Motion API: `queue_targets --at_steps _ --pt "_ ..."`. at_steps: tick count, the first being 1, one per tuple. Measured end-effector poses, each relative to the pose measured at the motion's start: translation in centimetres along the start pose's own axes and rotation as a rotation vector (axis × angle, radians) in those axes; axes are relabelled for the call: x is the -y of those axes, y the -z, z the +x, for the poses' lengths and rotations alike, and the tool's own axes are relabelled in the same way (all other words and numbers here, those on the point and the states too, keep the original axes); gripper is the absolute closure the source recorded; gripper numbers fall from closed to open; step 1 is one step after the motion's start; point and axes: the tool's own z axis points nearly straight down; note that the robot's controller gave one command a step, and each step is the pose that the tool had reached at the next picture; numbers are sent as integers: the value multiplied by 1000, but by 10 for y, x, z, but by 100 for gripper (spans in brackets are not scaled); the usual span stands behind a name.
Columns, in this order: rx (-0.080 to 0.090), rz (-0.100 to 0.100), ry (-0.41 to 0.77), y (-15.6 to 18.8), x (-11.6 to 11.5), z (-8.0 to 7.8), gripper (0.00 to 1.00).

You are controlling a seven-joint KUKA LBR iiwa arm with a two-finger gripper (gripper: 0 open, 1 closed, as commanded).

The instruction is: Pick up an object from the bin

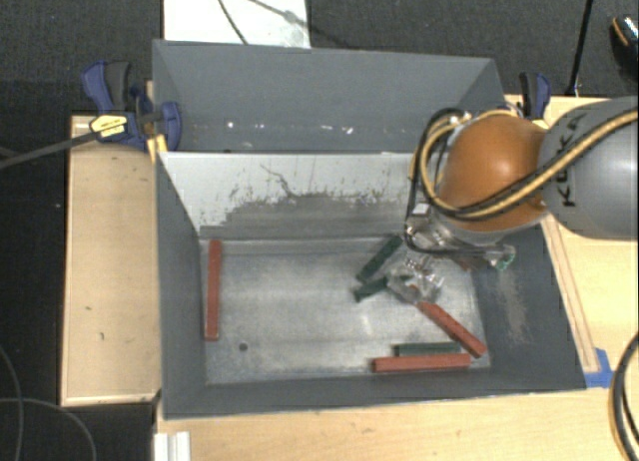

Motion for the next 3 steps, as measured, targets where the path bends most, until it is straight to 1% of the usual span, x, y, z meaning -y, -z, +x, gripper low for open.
queue_targets --at_steps 1,2,3 --pt "0 0 -1 0 0 0 0" --pt "-1 0 45 -11 -8 -16 0" --pt "1 2 42 -9 -7 -17 100"
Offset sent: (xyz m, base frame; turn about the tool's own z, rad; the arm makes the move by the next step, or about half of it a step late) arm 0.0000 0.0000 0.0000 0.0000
